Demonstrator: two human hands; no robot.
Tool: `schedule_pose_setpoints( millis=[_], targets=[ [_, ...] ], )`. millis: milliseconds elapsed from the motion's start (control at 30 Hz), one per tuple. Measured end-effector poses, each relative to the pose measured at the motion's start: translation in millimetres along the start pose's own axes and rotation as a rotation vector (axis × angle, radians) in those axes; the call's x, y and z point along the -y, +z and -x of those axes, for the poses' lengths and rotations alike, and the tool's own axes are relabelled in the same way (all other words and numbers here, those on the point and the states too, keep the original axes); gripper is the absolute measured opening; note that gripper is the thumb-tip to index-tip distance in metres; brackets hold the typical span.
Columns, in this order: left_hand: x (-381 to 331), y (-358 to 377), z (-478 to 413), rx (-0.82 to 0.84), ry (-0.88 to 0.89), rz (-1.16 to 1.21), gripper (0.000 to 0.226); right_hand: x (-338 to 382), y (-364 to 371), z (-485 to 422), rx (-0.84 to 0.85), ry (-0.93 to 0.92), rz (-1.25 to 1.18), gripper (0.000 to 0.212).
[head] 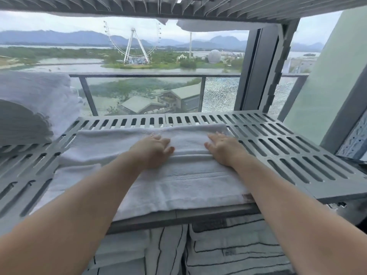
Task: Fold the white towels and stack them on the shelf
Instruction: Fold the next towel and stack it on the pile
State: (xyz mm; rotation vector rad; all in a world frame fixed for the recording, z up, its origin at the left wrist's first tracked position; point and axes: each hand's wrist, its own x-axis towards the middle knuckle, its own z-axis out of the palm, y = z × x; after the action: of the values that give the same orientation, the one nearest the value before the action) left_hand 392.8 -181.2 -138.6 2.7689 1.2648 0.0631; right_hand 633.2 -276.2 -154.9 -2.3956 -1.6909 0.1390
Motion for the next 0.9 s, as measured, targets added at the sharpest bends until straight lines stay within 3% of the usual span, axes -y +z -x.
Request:
schedule_pose_setpoints(
  millis=[67, 167, 467, 600, 767, 900],
  targets=[
    [-7.7, 3.4, 18.3, -0.017, -0.069, 0.019, 0.059, 3.3, 0.4, 9.2, -0.156, -0.064, 0.05, 0.046],
    [-17.6, 10.0, 49.4, -0.058, -0.128, 0.01, 0.058, 23.0, -0.2, 25.5, -0.308, -0.205, -0.06, 0.033],
    [-34.7, 12.7, 125.1, -0.108, -0.143, 0.103, 0.047, 56.3, 2.8, 93.5, -0.452, -0.492, -0.146, 0.02],
    [-34.8, 12.7, 149.9, -0.156, -0.082, 0.115, 0.038, 54.3, 5.0, 125.3, -0.407, -0.567, -0.171, 0.019],
    [-29.5, 19.3, 185.3, -0.34, -0.014, 0.168, 0.029, 50.3, 16.1, 159.4, -0.323, -0.519, -0.149, 0.034],
    [-27.8, 24.6, 213.5, -0.31, 0.06, 0.096, 0.052, 48.6, 23.4, 189.3, -0.306, -0.519, 0.015, 0.062]
  ],
)
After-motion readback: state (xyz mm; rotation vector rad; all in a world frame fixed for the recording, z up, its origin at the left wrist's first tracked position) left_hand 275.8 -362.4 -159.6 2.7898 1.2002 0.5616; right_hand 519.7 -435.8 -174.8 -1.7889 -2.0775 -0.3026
